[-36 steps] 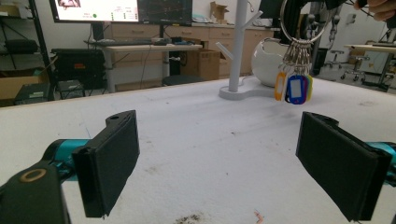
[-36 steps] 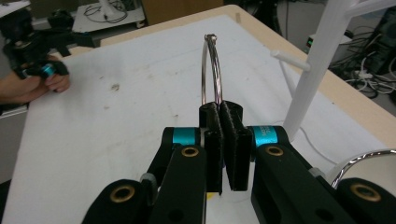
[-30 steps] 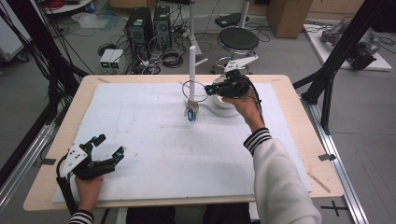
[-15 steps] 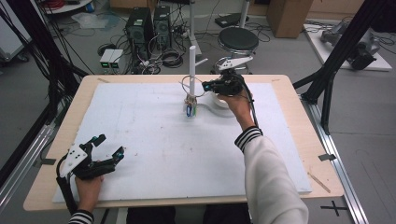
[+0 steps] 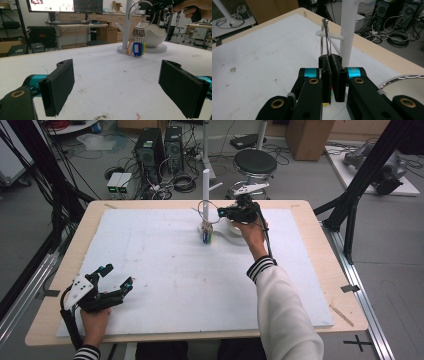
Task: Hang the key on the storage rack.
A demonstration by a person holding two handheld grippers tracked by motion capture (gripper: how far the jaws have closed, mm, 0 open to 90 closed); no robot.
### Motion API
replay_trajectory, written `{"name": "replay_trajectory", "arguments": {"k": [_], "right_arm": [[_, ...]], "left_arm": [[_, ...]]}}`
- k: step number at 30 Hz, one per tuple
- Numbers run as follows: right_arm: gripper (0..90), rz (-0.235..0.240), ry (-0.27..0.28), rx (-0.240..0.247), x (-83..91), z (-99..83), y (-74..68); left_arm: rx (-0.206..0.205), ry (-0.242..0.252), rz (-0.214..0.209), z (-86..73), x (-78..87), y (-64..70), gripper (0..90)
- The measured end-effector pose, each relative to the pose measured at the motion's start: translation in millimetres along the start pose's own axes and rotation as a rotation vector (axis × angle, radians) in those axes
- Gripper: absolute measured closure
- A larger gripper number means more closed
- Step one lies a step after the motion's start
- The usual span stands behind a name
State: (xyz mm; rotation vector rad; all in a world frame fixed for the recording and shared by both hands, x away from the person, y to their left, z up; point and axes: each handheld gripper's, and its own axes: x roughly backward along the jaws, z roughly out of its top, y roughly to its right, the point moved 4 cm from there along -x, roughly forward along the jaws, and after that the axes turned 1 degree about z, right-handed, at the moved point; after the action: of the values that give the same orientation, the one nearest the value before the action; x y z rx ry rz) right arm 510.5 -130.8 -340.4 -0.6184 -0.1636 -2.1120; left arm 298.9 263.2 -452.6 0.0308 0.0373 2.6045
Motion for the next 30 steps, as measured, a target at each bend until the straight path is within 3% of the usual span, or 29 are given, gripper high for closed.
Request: {"name": "replay_trajectory", "arguments": {"k": [14,22,25,30], "right_arm": [[88.1,-0.07,-0.051,-0.04,-7.4,-6.3,5.6],[86.5,-0.087,-0.063,-0.019,-10.9,-5.8,2.2],[74.0,-0.069,-0.064,-0.025,-12.6,-6.3,2.1],[69.3,-0.077,-0.073,-0.022,-7.1,-6.2,2.5]], "left_arm": [[-0.001,-0.001,0.0,0.0,0.0,-0.1,13.9],[-0.002,-0.002,-0.001,-0.1,0.1,-0.3,13.9],[0.003,0.0,0.0,-0.1,-0.2,-0.2,13.9],[0.005,0.0,0.0,0.0,-0.2,-0.4,13.9]]}}
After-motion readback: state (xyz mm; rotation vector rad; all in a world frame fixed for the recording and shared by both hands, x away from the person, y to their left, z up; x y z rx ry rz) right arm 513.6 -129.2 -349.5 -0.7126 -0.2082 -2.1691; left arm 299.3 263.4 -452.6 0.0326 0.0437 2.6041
